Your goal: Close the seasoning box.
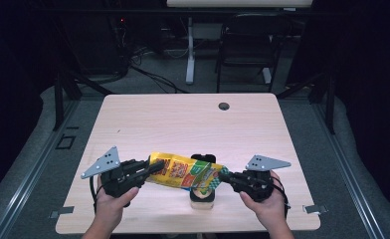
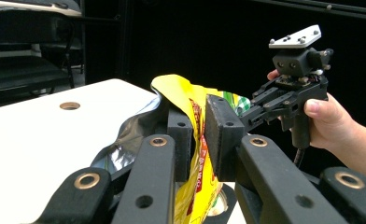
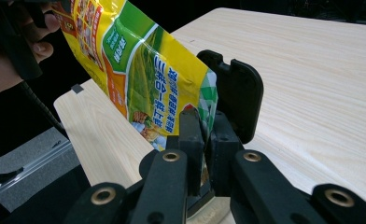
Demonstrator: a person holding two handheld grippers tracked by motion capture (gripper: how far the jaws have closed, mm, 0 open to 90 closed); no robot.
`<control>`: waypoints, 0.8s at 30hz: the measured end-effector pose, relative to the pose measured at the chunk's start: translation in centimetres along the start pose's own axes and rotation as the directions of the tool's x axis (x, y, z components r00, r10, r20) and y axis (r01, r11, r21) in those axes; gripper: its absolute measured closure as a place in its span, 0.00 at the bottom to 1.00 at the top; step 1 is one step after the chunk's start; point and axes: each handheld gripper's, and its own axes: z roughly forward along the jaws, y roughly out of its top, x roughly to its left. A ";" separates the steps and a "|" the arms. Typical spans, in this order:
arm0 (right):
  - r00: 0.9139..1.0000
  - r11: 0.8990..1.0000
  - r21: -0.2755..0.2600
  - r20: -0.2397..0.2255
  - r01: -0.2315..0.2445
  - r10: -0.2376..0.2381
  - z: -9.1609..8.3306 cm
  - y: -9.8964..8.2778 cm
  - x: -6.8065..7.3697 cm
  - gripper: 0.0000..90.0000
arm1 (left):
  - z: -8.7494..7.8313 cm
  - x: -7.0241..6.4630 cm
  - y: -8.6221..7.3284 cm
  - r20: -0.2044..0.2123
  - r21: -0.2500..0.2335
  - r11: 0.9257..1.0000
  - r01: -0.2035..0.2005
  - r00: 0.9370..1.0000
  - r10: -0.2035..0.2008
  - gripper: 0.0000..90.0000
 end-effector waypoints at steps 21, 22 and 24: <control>0.999 1.000 0.011 -0.034 -0.001 0.001 1.1 -0.9 -0.3 0.93 | -1.0 0.7 -1.0 -0.008 0.004 1.000 0.010 1.000 -0.010 0.90; 0.999 1.000 0.006 -0.037 -0.004 0.004 1.2 -0.9 -0.2 0.93 | -1.1 0.8 -1.1 -0.007 0.005 1.000 0.012 1.000 -0.011 0.90; 0.999 1.000 0.007 -0.041 0.002 -0.002 1.4 -0.9 0.0 0.94 | -1.2 0.8 -1.3 -0.008 0.003 1.000 0.012 1.000 -0.012 0.90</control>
